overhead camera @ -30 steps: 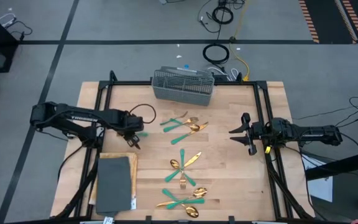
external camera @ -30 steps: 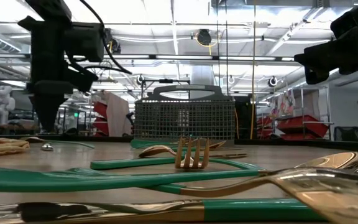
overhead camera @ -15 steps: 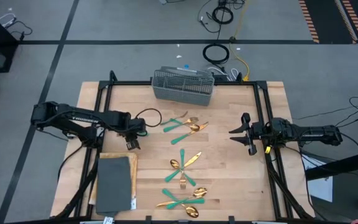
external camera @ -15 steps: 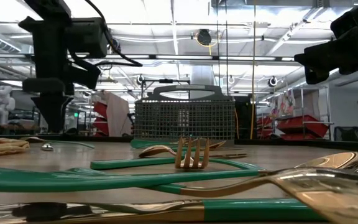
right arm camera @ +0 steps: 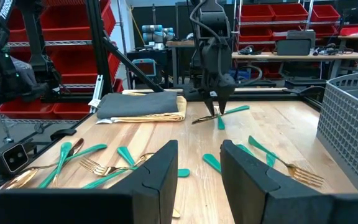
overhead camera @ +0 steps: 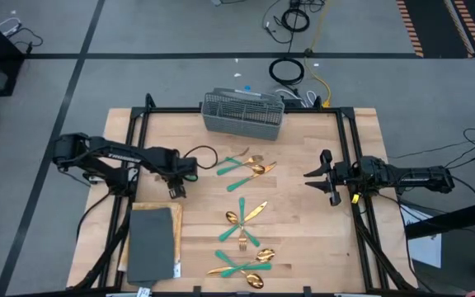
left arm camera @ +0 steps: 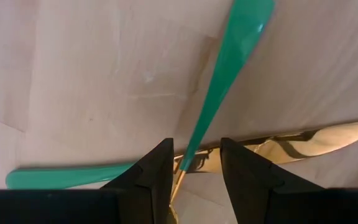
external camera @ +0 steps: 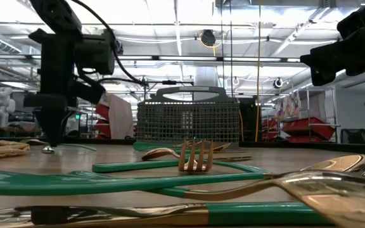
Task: Sort silverware
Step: Put the green fork into the gray silverware basket
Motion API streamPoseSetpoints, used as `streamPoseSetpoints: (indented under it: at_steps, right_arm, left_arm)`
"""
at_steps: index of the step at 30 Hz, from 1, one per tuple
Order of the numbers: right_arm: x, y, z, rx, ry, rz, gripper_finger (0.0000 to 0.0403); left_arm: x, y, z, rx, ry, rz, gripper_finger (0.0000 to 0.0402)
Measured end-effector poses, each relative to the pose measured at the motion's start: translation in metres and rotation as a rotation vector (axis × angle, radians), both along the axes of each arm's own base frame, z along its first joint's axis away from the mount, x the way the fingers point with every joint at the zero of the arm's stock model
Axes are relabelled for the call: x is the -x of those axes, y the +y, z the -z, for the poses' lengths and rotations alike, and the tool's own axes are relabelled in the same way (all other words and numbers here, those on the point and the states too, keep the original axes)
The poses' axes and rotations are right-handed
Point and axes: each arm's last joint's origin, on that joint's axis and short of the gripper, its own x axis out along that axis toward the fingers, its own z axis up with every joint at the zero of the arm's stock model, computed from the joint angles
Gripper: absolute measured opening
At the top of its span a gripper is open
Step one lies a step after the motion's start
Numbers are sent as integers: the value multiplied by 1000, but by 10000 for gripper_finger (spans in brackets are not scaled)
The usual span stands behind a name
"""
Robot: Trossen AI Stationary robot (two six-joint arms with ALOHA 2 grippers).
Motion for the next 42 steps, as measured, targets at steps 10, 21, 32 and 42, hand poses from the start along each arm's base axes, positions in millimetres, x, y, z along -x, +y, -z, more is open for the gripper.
streamPoseSetpoints:
  at_steps: [10,21,32,42]
  right_arm:
    - [0,0,0,-1,0,0,109]
    - [0,0,0,-27,2,0,109]
    - [0,0,0,-27,2,0,109]
    - [0,0,0,-26,2,0,110]
  left_arm:
    - [-4,0,15,14,61,7,92]
    - [-5,1,5,-23,21,-9,11]
    - [-48,10,-61,-168,-179,-11,10]
    - [-80,33,-143,-947,6,335,10]
